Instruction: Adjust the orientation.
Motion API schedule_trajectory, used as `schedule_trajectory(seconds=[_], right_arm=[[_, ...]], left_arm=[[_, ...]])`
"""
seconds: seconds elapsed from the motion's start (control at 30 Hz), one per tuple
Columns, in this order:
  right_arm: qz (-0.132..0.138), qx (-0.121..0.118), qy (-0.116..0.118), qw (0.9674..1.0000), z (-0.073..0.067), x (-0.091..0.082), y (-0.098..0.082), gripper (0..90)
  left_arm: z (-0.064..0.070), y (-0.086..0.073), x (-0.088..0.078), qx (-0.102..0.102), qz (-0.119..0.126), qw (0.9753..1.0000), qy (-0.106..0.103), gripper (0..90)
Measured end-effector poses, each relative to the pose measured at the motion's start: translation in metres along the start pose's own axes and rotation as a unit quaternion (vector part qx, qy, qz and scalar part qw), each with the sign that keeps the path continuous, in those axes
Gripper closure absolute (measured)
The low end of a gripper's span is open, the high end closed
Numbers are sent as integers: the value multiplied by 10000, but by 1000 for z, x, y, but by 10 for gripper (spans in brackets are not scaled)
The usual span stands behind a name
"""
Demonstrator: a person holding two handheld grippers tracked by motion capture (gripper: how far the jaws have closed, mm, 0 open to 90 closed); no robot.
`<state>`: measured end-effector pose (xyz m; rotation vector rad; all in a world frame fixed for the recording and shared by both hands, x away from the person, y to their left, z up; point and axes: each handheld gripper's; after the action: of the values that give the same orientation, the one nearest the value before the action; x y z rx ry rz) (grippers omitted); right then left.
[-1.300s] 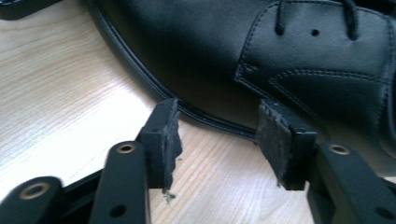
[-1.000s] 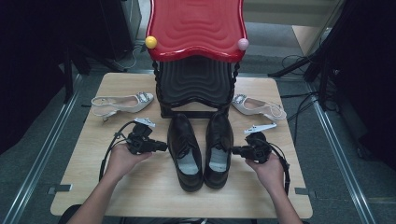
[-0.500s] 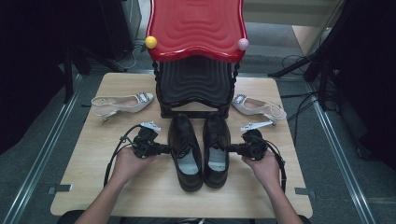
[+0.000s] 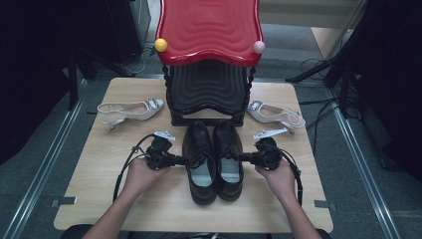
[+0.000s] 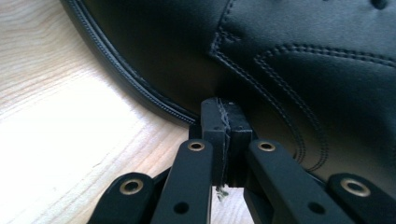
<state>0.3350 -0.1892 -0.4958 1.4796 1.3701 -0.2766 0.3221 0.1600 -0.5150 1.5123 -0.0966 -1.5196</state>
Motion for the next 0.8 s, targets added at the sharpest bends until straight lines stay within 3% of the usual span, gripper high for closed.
schedule_trajectory(seconds=[0.43, 0.57, 0.67, 0.8], right_arm=[[104, 205, -67, 9997, 8, 0, 7, 900], [185, 218, -158, 9995, 12, 0, 11, 900], [210, 254, -183, 9993, 16, -1, 14, 900], [290, 217, -153, 9992, 16, -4, 17, 885]], left_arm=[[16, -3, 5, 31, 63, 9996, -286, 900], [22, -3, 9, 183, 48, 9990, -410, 900], [25, -3, 7, 292, 11, 9986, -431, 891], [24, -4, -2, 310, 56, 9990, -320, 805]])
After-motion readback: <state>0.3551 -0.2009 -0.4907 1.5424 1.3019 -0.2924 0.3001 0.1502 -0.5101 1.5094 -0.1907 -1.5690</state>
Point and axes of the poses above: each handheld gripper's, and its own axes: x roughly forward along the jaws, y roughly out of its top, z roughly to its right, and after that the axes turned 14 degrees about x, right-handed
